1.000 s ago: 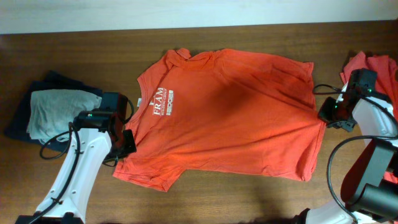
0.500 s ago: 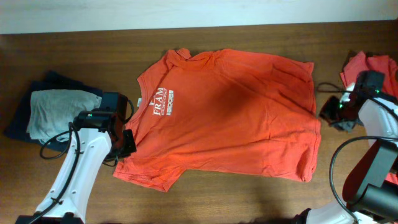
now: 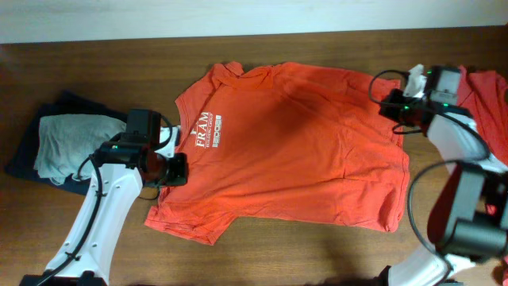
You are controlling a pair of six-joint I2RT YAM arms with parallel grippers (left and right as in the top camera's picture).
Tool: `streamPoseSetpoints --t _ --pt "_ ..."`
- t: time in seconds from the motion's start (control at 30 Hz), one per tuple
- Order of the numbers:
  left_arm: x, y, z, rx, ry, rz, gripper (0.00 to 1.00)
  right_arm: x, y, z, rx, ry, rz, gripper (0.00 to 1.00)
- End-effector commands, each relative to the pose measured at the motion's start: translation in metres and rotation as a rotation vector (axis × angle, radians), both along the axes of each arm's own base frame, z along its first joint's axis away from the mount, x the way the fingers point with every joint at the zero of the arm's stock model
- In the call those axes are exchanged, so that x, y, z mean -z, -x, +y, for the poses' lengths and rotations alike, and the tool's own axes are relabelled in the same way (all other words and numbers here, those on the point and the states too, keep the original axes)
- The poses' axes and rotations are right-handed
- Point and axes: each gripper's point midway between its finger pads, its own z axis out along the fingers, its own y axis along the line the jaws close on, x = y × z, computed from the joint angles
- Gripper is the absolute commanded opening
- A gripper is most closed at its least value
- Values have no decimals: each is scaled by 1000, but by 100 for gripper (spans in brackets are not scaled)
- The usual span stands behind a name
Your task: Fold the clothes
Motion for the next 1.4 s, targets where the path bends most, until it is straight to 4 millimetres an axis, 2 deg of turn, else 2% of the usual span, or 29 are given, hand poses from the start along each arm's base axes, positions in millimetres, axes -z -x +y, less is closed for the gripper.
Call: streamPoseSetpoints --t 0.0,0.1,0.2,0.4,0.5,0.6,0.7,0.77,0.8,0.9,1.0,1.13,1.17,1.27,1.37 --pt "-18 -3 -40 230 203 -87 31 46 -5 14 -5 -30 79 7" --pt "-20 -7 -41 232 207 -103 32 70 -6 21 -16 -27 113 6" --pt "-20 -8 -41 232 207 -109 33 90 -9 13 22 -2 135 7" --pt "-20 -8 -41 228 209 -107 33 134 -8 -39 217 210 200 7" --pt "-21 -8 -42 229 216 -107 33 145 -16 -51 240 236 235 6" --pt "-21 -8 -42 226 217 -107 33 140 -31 -58 242 228 236 7" --pt "-21 -9 -42 227 217 -111 34 119 -51 -51 172 198 199 7" --pt "-22 -10 -42 228 216 -118 42 99 -60 -44 144 154 192 18" --pt "-22 -12 -42 228 216 -124 44 91 -62 -42 134 136 197 23" --pt "-23 -14 -42 228 211 -136 52 59 -66 -33 102 74 201 27" --pt "-22 -13 -41 227 208 -130 56 20 -63 -28 82 20 195 33" --pt "-21 -9 -41 226 209 -114 55 -39 -46 -31 92 6 158 38" --pt "-22 -8 -41 225 209 -110 55 -65 -35 -33 98 12 141 39" --pt "-29 -8 -41 226 209 -118 54 -112 -7 -33 111 24 116 40" --pt "-45 -8 -40 230 206 -150 49 -159 21 -25 94 55 67 40"
